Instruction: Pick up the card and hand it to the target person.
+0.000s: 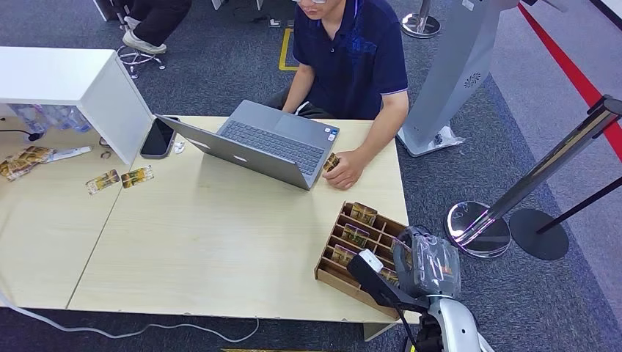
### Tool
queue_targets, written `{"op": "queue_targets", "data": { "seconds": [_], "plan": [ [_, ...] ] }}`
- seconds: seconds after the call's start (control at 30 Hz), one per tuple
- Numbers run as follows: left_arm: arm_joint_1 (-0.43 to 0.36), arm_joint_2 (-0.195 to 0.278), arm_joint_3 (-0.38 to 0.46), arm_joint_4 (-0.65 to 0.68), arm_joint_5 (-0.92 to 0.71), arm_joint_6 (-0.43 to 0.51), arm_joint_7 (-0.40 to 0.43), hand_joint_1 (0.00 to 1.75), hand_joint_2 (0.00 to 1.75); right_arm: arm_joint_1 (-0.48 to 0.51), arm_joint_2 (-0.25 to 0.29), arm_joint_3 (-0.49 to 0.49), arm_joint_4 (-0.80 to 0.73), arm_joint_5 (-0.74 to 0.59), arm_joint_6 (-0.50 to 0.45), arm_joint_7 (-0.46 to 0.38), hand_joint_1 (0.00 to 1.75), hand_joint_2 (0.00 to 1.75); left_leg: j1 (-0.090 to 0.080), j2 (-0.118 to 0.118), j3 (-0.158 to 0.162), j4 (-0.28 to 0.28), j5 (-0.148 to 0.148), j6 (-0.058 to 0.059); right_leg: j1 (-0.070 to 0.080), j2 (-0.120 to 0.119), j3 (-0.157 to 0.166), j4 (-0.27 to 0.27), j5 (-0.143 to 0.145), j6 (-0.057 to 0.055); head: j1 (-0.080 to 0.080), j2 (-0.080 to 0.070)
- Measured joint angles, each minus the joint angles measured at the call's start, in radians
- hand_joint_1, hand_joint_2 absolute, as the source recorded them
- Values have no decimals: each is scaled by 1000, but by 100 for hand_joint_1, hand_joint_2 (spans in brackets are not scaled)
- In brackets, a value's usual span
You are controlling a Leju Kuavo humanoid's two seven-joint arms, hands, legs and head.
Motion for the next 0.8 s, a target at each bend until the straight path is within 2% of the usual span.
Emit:
{"op": "queue_targets", "data": {
  "seconds": [0.4,0.8],
  "plan": [
    [0,0,0,0,0,0,-14,0,0,-43,-48,-53,-150,39,65,0,145,175,0,0,0,0,0,0,0,0,0,0,0,0,0,0],
    [-2,0,-1,0,-14,-3,-12,0,0,-102,-68,-86,-249,29,55,-5,148,175,0,0,0,0,0,0,0,0,0,0,0,0,0,0]
  ]
}}
